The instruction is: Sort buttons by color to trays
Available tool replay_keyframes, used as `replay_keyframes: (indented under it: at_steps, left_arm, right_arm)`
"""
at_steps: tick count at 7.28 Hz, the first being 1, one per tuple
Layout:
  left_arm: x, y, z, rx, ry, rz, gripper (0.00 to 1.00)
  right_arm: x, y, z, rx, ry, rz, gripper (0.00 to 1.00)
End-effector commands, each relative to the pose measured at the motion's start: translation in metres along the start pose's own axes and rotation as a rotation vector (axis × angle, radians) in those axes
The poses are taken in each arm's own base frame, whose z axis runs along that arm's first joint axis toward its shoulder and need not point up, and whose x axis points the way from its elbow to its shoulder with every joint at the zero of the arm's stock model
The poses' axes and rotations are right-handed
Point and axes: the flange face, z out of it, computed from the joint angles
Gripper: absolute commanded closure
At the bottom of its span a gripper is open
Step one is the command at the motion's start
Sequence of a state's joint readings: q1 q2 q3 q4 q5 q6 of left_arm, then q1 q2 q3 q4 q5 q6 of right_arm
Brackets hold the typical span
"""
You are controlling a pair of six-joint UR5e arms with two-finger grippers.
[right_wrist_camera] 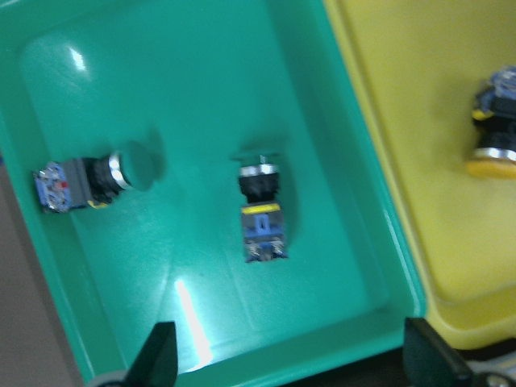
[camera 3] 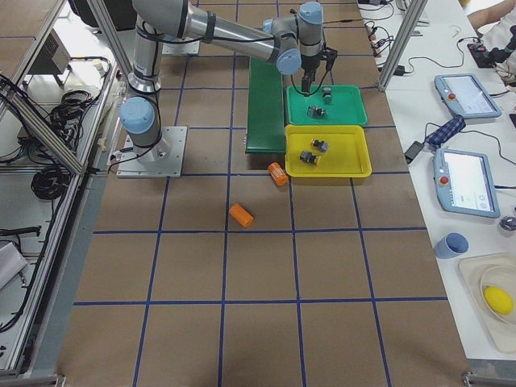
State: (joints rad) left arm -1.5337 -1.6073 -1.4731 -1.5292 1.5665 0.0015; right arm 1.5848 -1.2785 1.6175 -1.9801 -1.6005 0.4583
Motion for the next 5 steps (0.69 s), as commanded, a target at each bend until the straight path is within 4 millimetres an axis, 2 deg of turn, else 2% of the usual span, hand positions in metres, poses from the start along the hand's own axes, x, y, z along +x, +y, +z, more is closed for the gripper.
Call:
replay_keyframes:
  at_steps: [1, 2, 3, 4, 5]
  left_arm:
    - [0.001, 0.000, 0.001, -0.003, -0.001, 0.002, 0.00]
    - [0.000, 0.000, 0.001, -0.003, -0.001, 0.002, 0.00]
    - [0.000, 0.000, 0.001, -0.003, -0.001, 0.000, 0.00]
    - [0.001, 0.000, 0.001, -0.003, -0.001, 0.002, 0.00]
    - [0.000, 0.000, 0.001, -0.002, -0.001, 0.000, 0.00]
  right_arm:
    - [0.073, -0.003, -0.027, -0.038, 0.028, 0.109, 0.00]
    - [0.074, 0.008, -0.041, -0.024, 0.015, 0.101, 0.00]
    - [0.071, 0.046, -0.080, -0.070, -0.015, 0.007, 0.00]
    - [0.072, 0.081, -0.109, -0.090, -0.027, -0.145, 0.00]
    - [0.074, 0.102, -0.123, -0.115, -0.021, -0.219, 0.00]
